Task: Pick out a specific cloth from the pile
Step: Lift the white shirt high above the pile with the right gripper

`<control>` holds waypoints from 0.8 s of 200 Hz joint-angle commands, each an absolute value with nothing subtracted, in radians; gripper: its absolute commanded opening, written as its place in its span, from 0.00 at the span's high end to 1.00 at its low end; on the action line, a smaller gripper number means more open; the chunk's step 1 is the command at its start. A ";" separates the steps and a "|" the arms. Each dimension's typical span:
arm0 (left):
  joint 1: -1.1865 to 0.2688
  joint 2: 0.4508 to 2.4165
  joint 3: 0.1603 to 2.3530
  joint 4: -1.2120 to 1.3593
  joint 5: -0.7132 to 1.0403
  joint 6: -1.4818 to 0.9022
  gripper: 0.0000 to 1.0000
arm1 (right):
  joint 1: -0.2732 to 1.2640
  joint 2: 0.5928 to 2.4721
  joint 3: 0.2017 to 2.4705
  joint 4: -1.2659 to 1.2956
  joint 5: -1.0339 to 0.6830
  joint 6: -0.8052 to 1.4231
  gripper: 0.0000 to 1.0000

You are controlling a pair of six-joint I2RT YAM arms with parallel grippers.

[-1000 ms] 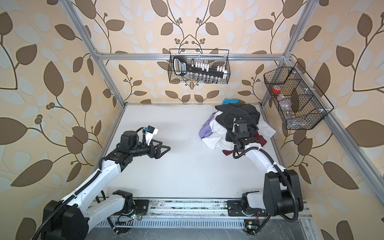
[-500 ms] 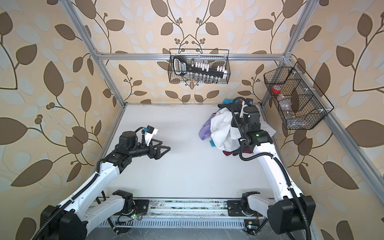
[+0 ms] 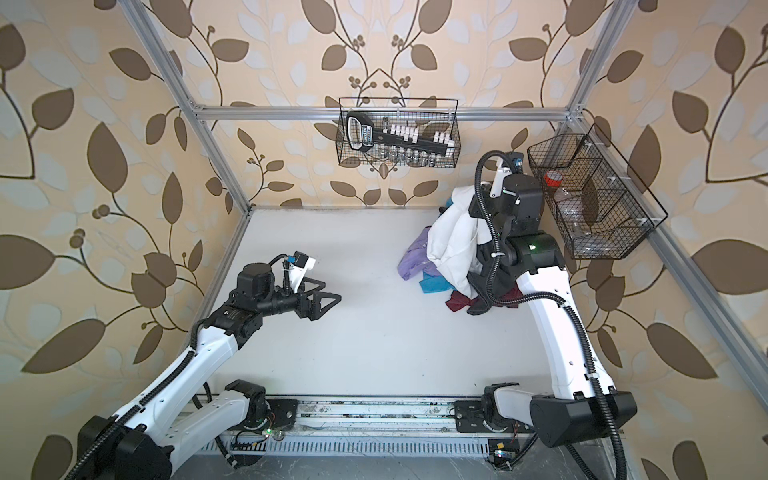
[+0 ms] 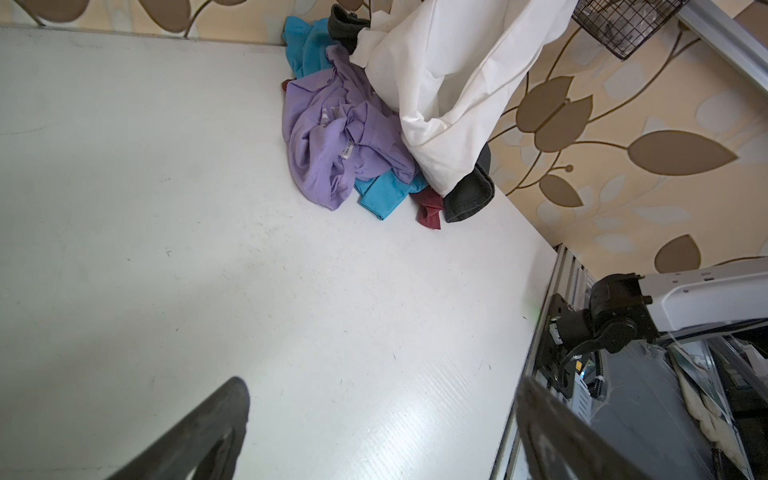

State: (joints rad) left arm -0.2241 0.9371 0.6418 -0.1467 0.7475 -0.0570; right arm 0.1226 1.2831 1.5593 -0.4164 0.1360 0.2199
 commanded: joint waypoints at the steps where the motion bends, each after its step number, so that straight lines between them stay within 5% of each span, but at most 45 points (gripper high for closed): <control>1: -0.238 0.913 0.653 -0.127 0.744 -0.034 0.01 | 0.130 1.274 1.648 -0.324 0.081 0.216 1.00; 160: -0.239 0.917 0.654 -0.134 0.743 -0.020 0.01 | 0.236 1.424 1.989 0.200 -0.483 0.564 1.00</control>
